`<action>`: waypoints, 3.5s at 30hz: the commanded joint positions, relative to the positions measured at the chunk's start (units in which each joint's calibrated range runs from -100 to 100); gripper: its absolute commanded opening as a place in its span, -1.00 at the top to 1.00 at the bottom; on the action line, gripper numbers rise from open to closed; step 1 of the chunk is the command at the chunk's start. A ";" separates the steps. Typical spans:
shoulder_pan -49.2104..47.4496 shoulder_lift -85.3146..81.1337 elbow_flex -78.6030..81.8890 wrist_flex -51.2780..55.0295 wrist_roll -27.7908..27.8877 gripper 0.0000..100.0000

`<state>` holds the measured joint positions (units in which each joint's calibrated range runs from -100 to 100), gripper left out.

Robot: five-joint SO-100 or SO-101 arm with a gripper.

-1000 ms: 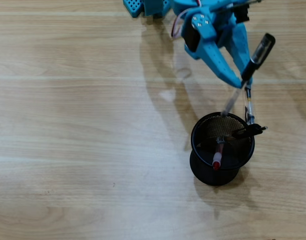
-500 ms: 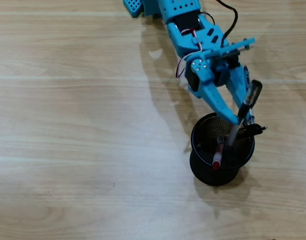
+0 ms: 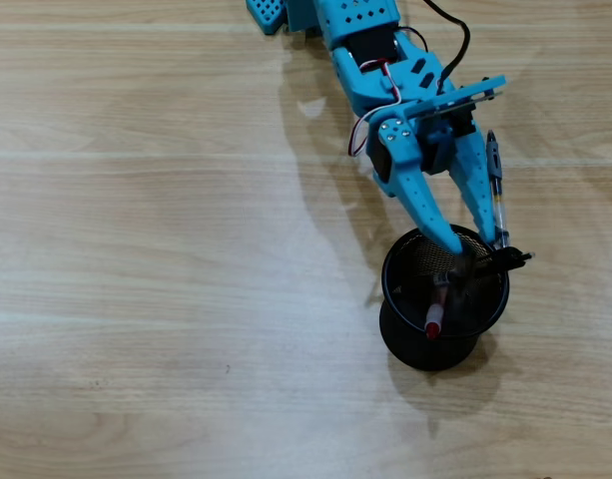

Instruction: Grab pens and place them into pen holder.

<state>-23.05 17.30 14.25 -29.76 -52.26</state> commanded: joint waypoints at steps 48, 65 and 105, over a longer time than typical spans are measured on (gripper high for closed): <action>-18.85 -2.48 -33.58 97.99 -13.81 0.96; -19.85 8.36 -39.89 101.17 -18.48 0.95; -23.21 16.42 -39.80 89.90 -22.04 0.69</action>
<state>-47.95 34.27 -23.83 59.95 -74.34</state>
